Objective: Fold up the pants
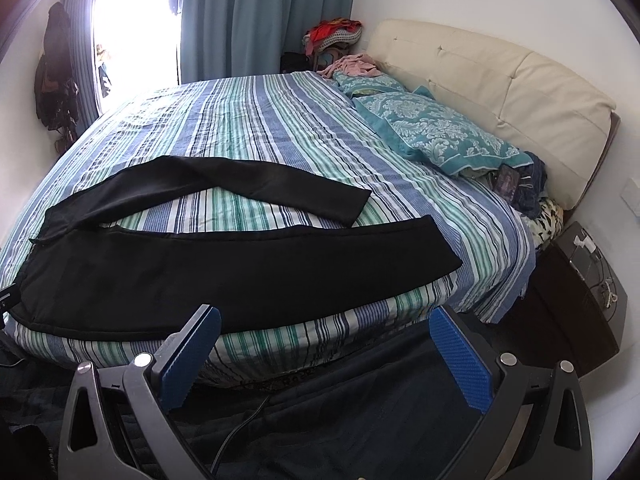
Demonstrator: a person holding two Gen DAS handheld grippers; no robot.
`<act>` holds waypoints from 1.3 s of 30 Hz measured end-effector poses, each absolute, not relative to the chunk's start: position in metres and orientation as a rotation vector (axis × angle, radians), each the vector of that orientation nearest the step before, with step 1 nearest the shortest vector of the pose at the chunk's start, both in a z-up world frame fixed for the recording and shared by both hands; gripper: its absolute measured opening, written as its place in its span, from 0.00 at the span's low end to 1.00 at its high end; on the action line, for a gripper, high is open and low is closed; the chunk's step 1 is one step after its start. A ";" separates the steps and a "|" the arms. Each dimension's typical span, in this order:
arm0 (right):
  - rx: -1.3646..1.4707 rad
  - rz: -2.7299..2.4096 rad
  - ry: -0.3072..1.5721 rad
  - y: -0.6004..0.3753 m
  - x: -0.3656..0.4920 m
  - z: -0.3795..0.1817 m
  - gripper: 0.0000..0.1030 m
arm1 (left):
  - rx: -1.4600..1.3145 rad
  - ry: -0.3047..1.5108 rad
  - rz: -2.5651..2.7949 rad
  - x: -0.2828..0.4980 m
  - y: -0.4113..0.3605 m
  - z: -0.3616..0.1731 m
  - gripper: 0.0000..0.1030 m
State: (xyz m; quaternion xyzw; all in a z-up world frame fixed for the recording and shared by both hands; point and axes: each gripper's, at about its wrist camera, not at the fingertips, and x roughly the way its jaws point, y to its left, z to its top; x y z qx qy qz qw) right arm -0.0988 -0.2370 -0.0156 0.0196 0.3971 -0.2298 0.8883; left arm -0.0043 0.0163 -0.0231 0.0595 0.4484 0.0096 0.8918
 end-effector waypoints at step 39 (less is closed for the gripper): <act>0.060 -0.420 0.851 -0.240 -0.117 -0.021 1.00 | 0.166 0.988 -0.016 -0.003 0.011 -0.036 1.00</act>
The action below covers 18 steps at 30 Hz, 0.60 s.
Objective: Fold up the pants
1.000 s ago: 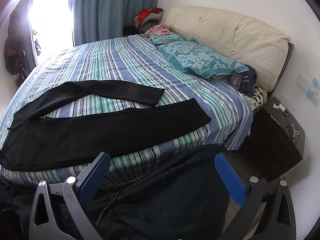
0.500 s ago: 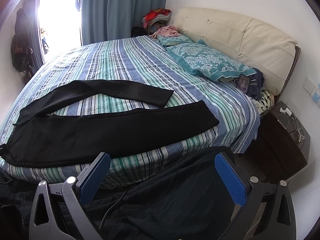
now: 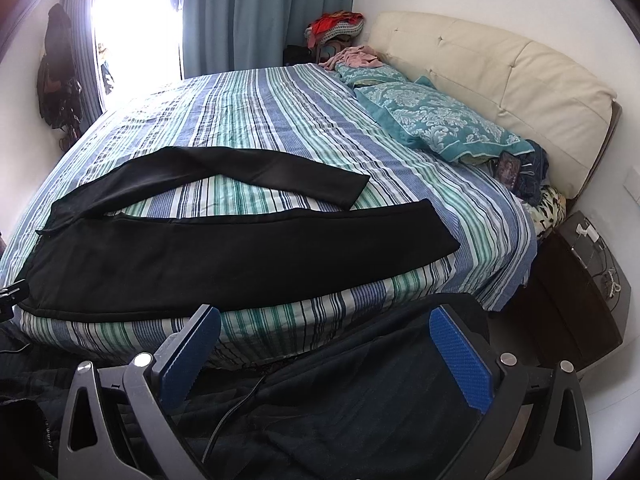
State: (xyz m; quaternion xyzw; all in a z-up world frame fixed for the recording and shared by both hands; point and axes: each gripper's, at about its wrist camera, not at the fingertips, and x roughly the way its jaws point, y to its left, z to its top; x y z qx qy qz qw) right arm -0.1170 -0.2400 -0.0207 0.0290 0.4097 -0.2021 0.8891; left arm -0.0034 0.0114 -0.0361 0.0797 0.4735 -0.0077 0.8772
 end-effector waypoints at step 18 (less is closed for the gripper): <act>-0.404 0.071 0.992 -0.379 0.110 -0.149 0.50 | 0.193 1.024 0.054 0.030 0.010 -0.047 1.00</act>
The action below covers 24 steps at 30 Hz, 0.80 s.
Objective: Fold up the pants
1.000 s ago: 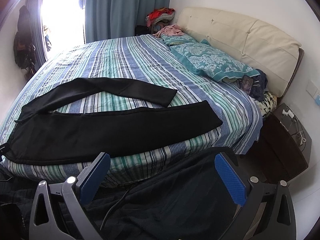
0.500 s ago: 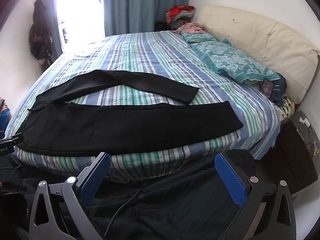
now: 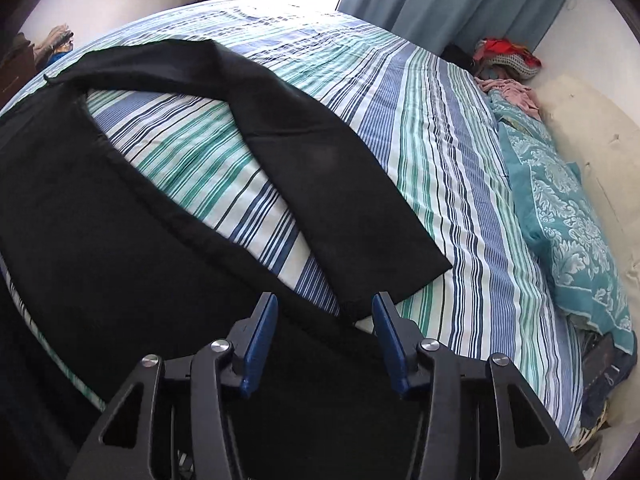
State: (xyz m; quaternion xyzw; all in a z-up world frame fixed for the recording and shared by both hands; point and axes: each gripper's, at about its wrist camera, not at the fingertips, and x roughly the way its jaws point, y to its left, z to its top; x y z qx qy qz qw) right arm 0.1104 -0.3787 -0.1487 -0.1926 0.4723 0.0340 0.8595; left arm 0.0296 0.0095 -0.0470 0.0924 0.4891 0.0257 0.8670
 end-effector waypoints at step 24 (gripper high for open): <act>-0.095 -0.320 0.940 -0.564 0.440 -0.062 0.76 | 0.233 1.032 -0.037 0.127 -0.069 -0.061 1.00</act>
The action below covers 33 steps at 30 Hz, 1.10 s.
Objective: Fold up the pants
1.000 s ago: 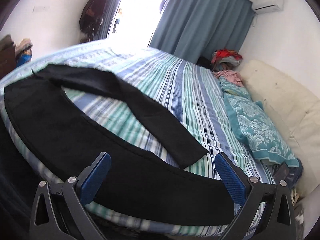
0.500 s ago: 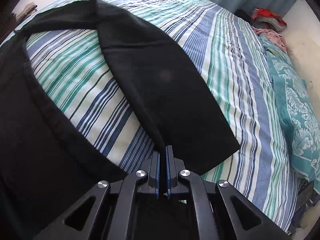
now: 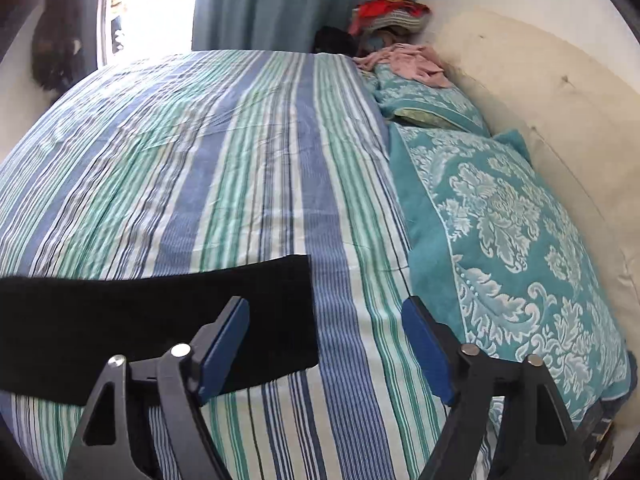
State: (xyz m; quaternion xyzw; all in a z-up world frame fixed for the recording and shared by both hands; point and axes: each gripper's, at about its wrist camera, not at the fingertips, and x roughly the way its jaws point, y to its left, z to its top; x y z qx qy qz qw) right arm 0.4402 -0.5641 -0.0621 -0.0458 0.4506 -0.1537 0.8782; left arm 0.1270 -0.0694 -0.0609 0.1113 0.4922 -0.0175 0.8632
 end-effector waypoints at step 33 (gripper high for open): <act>0.247 -0.308 0.750 -0.494 0.312 -0.119 0.74 | 0.196 1.014 0.220 0.195 0.004 -0.101 1.00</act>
